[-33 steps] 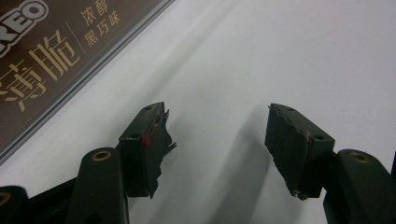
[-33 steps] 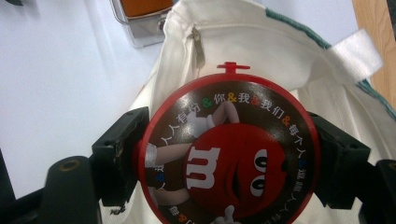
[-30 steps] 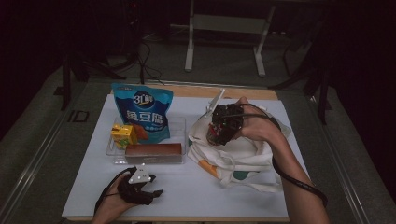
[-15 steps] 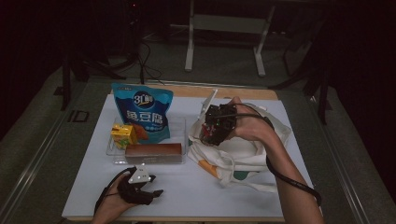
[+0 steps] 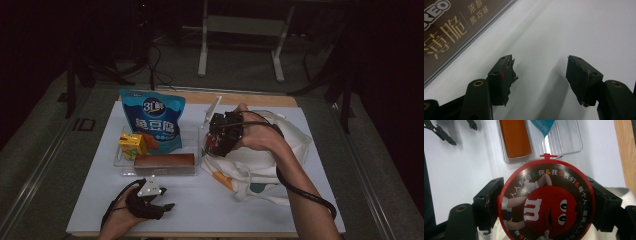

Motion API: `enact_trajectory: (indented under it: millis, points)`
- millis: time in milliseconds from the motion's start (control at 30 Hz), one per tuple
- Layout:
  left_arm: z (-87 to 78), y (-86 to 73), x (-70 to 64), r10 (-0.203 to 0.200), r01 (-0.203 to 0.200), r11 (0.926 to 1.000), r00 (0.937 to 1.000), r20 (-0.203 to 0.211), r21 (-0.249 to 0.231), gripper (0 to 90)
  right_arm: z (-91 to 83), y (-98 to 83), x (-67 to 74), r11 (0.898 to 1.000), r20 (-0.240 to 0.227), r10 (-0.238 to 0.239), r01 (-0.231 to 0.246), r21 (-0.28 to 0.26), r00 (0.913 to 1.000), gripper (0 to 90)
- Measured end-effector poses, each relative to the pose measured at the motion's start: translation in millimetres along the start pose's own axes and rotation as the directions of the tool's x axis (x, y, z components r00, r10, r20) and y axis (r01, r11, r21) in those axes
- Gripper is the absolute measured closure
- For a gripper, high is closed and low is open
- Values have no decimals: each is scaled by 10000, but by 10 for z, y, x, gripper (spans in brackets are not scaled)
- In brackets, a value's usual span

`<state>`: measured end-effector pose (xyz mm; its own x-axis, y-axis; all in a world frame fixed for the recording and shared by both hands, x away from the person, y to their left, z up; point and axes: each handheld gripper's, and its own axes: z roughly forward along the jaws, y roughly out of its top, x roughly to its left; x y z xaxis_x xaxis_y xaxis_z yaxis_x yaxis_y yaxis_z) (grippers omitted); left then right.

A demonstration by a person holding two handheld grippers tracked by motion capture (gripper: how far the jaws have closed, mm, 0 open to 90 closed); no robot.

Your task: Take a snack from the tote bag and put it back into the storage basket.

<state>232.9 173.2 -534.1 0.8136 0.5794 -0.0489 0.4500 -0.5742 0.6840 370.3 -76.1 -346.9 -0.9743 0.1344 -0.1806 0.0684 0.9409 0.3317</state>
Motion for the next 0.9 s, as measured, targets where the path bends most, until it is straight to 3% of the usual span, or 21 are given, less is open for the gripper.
enact_trajectory:
  millis: [900]
  points:
    - [-1,-3,0,-42,42,10000,10000,20,-27,387,68,281,90,9981,-151,-546,541,-292,9984,234]
